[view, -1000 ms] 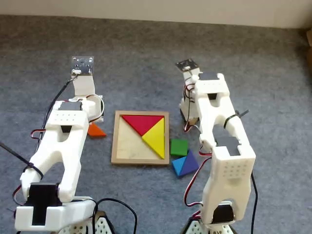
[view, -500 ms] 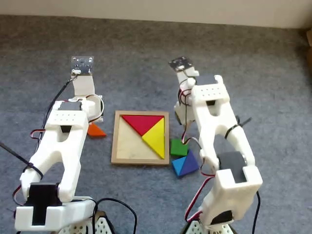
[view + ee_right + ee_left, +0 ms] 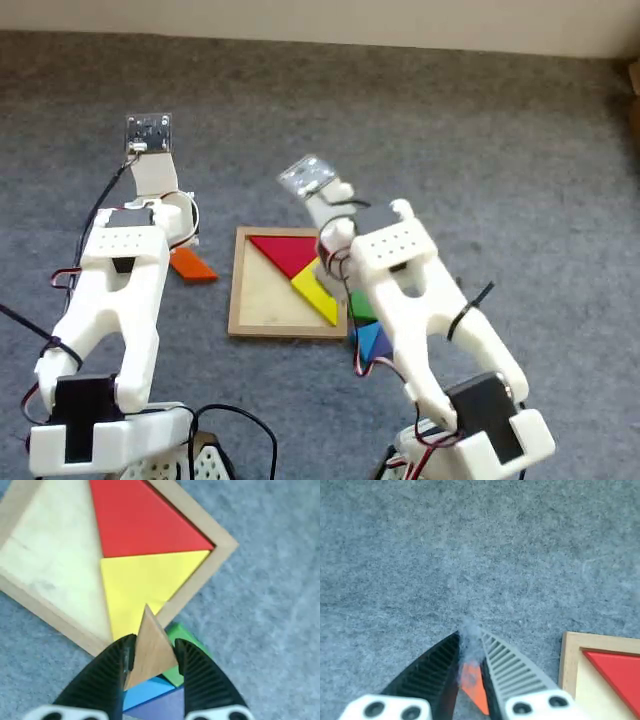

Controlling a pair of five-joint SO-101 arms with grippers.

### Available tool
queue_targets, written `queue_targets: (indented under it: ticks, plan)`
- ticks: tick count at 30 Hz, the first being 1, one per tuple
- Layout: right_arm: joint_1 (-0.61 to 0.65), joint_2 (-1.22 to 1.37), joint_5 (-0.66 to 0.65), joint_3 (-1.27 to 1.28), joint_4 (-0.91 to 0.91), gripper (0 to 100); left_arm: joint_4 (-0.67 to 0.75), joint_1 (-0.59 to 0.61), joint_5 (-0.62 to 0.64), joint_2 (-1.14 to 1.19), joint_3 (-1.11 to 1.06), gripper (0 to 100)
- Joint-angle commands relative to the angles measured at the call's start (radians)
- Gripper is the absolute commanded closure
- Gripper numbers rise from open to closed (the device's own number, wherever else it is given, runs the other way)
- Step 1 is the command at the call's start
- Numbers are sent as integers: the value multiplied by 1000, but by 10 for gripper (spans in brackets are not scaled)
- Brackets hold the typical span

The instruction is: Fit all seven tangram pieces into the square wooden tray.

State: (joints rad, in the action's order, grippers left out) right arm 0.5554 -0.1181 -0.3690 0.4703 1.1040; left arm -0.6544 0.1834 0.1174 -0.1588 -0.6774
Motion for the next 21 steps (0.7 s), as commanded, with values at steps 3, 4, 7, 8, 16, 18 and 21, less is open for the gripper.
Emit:
queue_targets:
  ticks: [3, 4, 7, 8, 16, 18, 21]
  plan:
    - [81, -91, 123, 93, -188, 994, 17, 41, 25, -41, 12, 950]
    - [90, -93, 149, 104, -209, 994, 17, 53, 48, -41, 12, 950]
    - [120, -93, 204, 119, -260, 994, 17, 82, 77, -41, 12, 950]
    - [133, -88, 218, 119, -275, 994, 15, 85, 78, -41, 12, 950]
    - [209, -82, 241, 122, -366, 994, 15, 91, 80, -42, 12, 950]
    - [211, -82, 242, 137, -417, 994, 15, 91, 80, -42, 12, 950]
    - [213, -82, 242, 180, -524, 994, 15, 91, 80, -42, 12, 950]
